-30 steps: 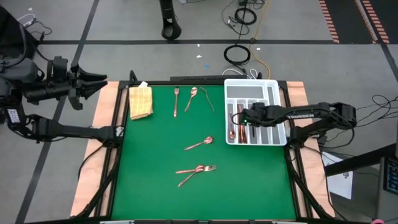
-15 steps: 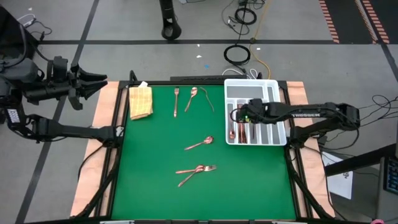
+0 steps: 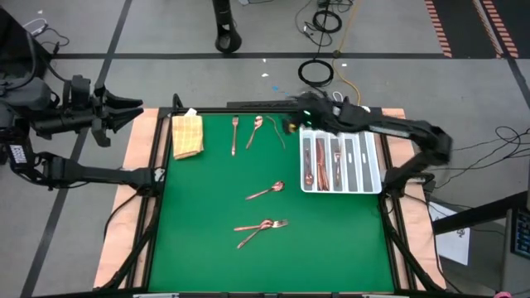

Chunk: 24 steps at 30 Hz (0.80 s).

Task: Sort silverware
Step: Put the top right gold fork into the silverware organizer

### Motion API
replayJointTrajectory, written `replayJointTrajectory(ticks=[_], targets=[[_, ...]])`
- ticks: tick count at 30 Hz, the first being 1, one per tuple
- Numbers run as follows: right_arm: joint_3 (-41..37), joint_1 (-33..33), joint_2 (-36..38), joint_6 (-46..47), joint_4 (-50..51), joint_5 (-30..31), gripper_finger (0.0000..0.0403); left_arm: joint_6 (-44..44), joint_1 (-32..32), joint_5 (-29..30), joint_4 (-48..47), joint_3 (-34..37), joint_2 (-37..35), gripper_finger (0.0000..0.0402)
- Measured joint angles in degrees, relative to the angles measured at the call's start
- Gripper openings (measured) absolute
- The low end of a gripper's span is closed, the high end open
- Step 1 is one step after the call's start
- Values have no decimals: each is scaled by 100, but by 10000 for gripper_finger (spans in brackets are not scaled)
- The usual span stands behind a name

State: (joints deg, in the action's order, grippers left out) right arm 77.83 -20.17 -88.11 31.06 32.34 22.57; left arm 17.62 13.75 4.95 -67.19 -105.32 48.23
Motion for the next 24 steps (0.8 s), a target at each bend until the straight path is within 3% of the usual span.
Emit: replayJointTrajectory(ticks=[6, 10, 17, 24], targets=[[1638, -483, -1612, -708, 741, -428, 176, 3, -2, -16, -284, 0, 0, 148], [2367, -829, -2464, -901, 1271, -1063, 176, 5, -2, -20, -531, 0, 0, 148], [3029, -1106, -3480, -970, 1809, -1958, 176, 4, 0, -15, -591, 0, 0, 148], [3151, -1101, -3949, -1076, 1980, -2276, 176, 0, -1, 4, -585, 0, 1, 148]])
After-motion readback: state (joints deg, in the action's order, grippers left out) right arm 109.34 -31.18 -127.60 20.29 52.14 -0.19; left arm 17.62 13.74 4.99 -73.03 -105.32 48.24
